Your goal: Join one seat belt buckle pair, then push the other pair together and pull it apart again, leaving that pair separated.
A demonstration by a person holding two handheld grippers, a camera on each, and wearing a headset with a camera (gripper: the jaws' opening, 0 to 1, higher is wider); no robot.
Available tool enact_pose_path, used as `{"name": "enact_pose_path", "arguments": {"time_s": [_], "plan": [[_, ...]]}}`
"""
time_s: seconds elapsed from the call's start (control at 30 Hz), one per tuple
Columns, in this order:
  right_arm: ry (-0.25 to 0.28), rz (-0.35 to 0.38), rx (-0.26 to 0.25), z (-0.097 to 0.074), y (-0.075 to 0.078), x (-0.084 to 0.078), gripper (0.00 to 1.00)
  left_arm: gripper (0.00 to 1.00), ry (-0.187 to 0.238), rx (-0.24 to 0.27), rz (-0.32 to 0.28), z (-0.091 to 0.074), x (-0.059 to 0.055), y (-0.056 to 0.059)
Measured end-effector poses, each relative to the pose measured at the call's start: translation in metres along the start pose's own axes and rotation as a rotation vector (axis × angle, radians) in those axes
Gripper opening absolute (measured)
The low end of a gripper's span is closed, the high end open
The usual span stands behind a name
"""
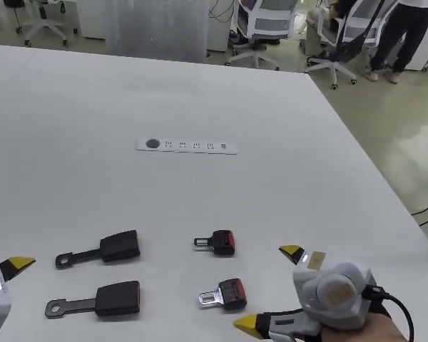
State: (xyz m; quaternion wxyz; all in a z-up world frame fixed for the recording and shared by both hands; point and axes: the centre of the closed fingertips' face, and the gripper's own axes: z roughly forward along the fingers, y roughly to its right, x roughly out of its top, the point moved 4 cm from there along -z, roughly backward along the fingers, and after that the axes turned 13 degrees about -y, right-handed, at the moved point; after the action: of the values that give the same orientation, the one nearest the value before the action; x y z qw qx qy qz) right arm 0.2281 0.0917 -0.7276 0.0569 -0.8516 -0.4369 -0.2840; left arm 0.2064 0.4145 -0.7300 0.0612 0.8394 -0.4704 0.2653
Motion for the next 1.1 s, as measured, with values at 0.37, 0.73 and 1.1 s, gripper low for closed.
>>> {"name": "enact_pose_path", "arguments": {"time_s": [0.37, 0.73, 1.1], "plan": [[-0.037, -0.077, 0.008, 0.004, -0.004, 0.001, 0.85, 1.0, -0.004, 0.021, -0.003, 0.004, 0.006, -0.001], [-0.048, -0.145, 0.011, 0.004, 0.001, 0.002, 0.8, 0.99, 0.011, 0.004, 0.003, 0.003, 0.01, -0.002], [-0.093, -0.309, 0.091, 0.012, -0.003, 0.001, 0.67, 0.9, -0.053, -0.024, 0.086, 0.017, 0.011, 0.0]]}}
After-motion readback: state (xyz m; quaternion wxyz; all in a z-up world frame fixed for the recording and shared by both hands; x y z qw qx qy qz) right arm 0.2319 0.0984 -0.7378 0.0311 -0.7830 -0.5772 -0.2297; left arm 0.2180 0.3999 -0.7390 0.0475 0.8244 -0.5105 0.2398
